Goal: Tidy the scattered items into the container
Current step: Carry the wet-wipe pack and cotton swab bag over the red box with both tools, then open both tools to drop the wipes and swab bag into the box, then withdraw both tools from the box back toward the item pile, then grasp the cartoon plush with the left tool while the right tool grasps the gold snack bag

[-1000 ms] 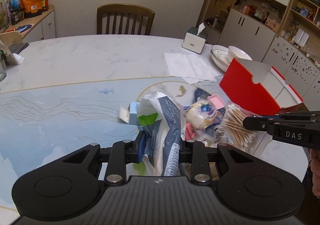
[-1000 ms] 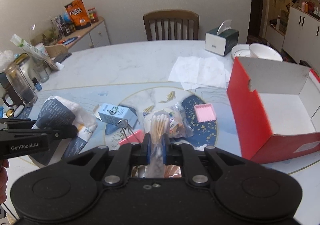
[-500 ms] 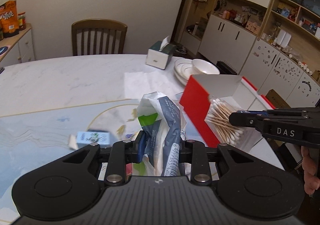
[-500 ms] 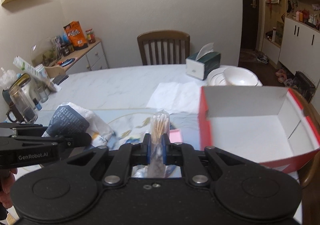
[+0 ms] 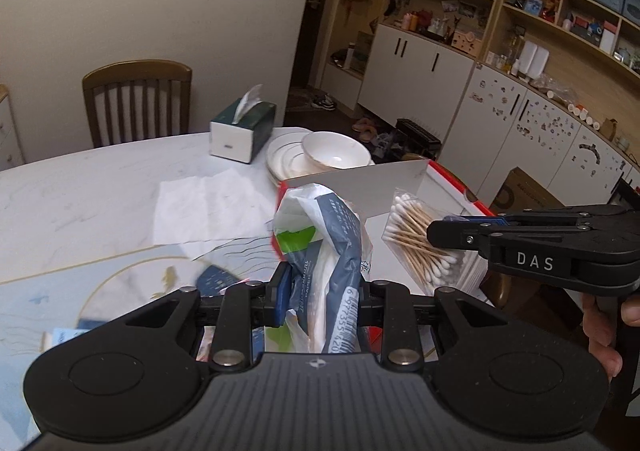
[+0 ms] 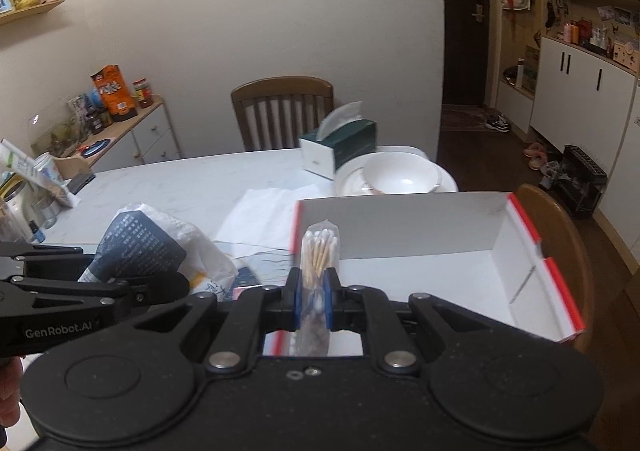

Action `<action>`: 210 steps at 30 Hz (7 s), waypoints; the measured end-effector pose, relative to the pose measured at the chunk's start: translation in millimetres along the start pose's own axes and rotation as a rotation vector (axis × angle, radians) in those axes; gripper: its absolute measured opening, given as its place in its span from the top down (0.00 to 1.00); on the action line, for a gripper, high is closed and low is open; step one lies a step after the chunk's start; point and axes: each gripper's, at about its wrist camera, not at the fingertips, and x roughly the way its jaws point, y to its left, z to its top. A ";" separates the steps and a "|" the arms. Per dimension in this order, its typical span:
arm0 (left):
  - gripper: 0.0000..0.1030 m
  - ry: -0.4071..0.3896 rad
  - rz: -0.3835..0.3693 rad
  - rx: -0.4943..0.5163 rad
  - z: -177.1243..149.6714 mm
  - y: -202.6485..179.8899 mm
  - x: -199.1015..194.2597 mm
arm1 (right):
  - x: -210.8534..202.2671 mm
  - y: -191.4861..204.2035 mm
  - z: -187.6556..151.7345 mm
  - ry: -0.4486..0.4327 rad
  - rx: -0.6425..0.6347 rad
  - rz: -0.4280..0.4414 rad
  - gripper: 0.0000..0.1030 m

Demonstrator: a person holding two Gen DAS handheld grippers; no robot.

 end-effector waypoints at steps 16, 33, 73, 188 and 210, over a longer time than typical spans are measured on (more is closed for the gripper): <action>0.74 0.086 0.007 0.095 26.0 -67.3 90.8 | 27.4 -77.4 0.1 0.034 -0.005 -0.057 0.91; 0.74 0.215 0.078 0.177 45.1 -91.6 179.8 | 78.3 -118.2 -0.8 0.130 -0.057 -0.065 0.91; 0.72 0.490 0.101 0.150 36.8 -86.4 263.2 | 138.6 -148.5 -12.2 0.344 -0.092 -0.013 0.81; 0.01 0.099 0.212 0.023 -86.0 169.8 -71.5 | 30.4 135.7 -48.5 0.180 -0.136 0.087 0.15; 0.01 0.206 0.175 0.034 -151.2 190.8 -44.5 | 86.2 213.2 -82.4 0.337 -0.144 0.162 0.20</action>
